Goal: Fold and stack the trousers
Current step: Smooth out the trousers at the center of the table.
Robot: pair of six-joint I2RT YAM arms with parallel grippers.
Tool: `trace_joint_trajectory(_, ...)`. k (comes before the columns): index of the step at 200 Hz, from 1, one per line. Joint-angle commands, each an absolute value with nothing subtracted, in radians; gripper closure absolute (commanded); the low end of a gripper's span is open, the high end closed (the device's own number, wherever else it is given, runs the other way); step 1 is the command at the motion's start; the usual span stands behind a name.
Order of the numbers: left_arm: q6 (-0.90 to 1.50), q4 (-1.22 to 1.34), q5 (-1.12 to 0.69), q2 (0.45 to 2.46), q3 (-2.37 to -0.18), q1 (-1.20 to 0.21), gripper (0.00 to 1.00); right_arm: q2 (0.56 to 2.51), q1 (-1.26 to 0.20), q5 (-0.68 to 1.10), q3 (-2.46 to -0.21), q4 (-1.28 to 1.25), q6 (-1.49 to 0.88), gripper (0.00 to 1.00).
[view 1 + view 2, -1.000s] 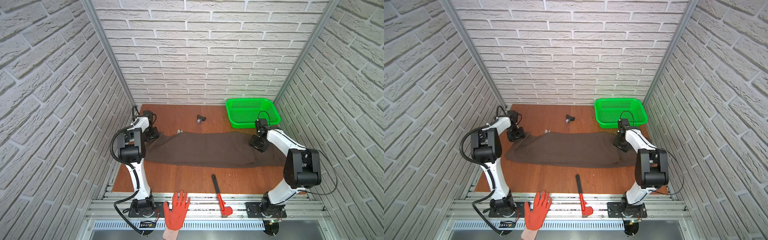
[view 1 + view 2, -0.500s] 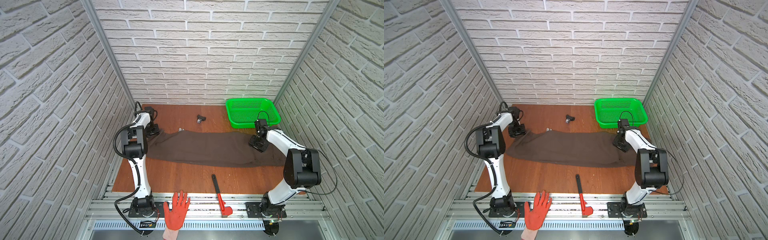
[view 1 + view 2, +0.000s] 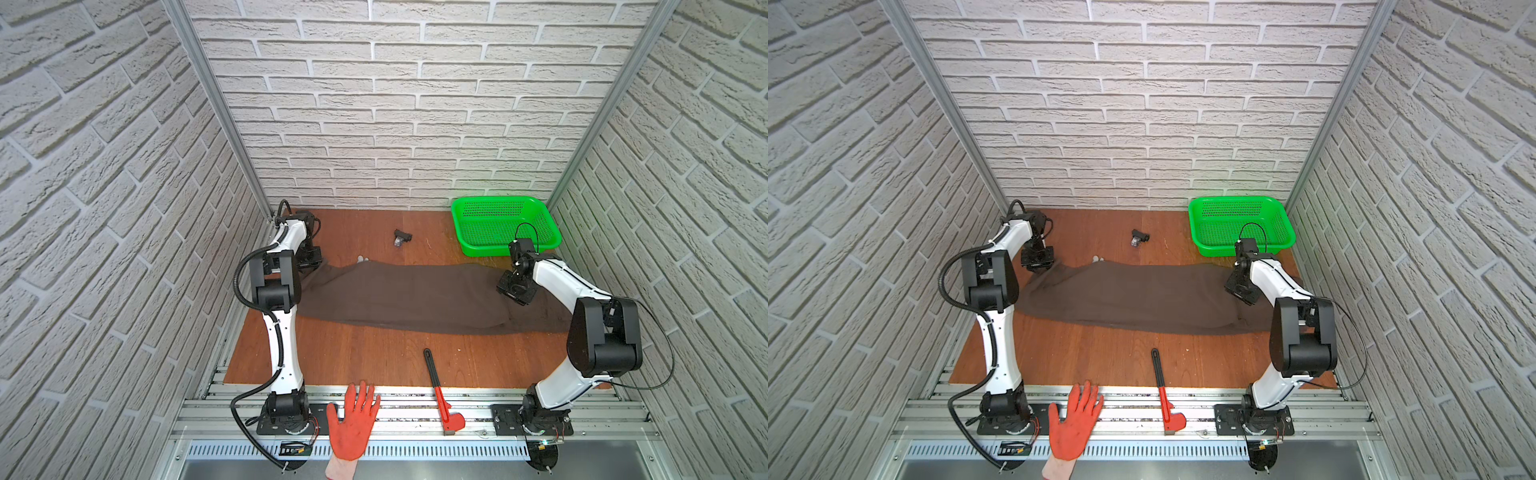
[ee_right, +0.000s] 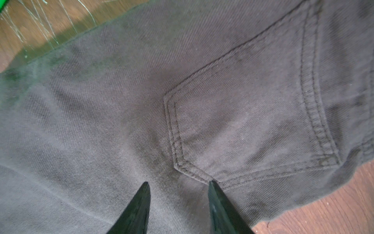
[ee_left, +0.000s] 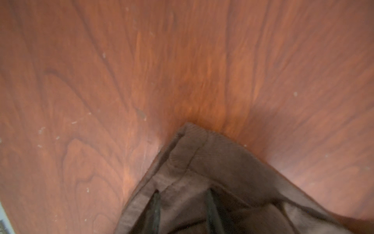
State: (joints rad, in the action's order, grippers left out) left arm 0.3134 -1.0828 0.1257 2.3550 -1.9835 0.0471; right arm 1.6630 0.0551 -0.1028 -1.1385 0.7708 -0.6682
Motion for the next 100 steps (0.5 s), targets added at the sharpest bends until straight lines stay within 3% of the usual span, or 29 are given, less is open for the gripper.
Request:
trace_joint_trajectory(1, 0.299, -1.156, 0.176, 2.455, -1.913, 0.057, 0.73, 1.661, 0.052, -0.095, -1.122, 0.756, -0.664, 0.51)
trace_joint_trajectory(51, 0.312, -1.103, 0.197, 2.401, -1.833, 0.061, 1.0, 1.661, 0.053, -0.097, -1.123, 0.764, -0.651, 0.51)
trace_joint_trajectory(100, 0.345, -1.055, 0.272, 2.328, -1.798, 0.099, 1.0, 1.688, 0.097, -0.086, -1.099, 0.75, -0.65, 0.51)
